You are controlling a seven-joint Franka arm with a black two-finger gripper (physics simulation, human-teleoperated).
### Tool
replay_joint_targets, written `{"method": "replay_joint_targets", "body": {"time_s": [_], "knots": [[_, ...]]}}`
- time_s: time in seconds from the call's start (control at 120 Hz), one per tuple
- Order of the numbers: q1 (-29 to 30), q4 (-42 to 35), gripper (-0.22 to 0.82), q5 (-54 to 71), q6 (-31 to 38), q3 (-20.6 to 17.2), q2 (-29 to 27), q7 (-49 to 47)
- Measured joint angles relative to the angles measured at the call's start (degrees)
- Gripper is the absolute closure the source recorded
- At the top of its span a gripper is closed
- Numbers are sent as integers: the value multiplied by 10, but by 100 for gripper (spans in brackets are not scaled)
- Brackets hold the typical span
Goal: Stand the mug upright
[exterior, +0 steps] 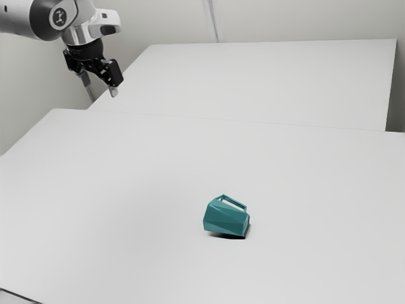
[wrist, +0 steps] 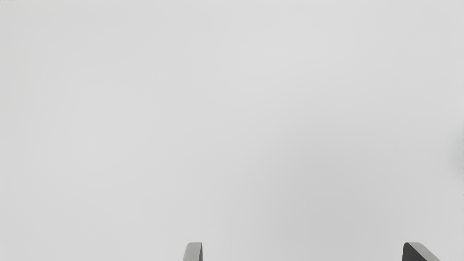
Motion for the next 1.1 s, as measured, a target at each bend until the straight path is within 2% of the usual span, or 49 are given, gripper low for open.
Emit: {"method": "replay_joint_targets", "body": {"time_s": [0.2, 0.35, 0.567, 0.733, 1.1], "knots": [[0, -3, 0, -1, 12, -4, 7, 7], [1, -19, 0, -22, 41, -3, 38, 12], [11, -80, 0, -199, 69, 3, 77, 10], [41, -123, 0, -317, 79, 7, 110, 1], [33, -132, 0, -421, 100, 7, 207, -17]]}}
